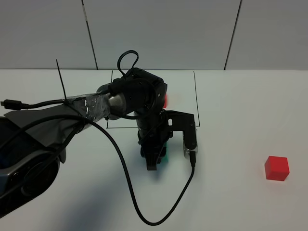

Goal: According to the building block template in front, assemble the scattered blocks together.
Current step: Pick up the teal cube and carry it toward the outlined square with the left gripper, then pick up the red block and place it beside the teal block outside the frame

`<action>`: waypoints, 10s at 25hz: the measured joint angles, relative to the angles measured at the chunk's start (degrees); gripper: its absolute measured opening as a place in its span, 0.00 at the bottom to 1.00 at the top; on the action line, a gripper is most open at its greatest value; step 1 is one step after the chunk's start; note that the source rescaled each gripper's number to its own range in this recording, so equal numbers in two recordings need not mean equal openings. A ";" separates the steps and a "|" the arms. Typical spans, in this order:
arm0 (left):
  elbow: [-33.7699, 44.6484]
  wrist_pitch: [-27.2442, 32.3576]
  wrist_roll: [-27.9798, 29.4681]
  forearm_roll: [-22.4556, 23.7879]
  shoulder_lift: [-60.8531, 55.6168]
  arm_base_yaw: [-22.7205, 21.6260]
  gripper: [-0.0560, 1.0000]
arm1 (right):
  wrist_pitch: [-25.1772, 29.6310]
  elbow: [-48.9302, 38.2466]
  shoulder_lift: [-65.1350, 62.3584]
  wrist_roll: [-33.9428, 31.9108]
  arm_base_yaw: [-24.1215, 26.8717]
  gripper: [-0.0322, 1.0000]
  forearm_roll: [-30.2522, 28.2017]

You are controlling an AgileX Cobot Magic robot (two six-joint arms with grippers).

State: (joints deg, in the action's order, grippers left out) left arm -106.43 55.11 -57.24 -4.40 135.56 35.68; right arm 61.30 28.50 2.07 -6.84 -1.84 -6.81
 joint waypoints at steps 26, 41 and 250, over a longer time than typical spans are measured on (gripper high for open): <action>-0.41 0.69 -0.20 0.33 2.07 0.04 0.05 | 0.00 0.00 0.00 0.00 0.00 0.58 0.00; -0.68 1.88 -0.20 0.49 2.24 0.04 0.76 | 0.00 0.00 0.00 0.00 0.00 0.58 0.00; 80.25 5.93 53.84 -2.36 -135.76 -35.27 0.88 | 0.00 0.00 0.00 0.00 0.00 0.58 0.00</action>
State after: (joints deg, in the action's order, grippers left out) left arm -26.17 61.04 -3.41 -6.77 -0.20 0.41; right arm 61.30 28.50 2.07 -6.84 -1.84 -6.81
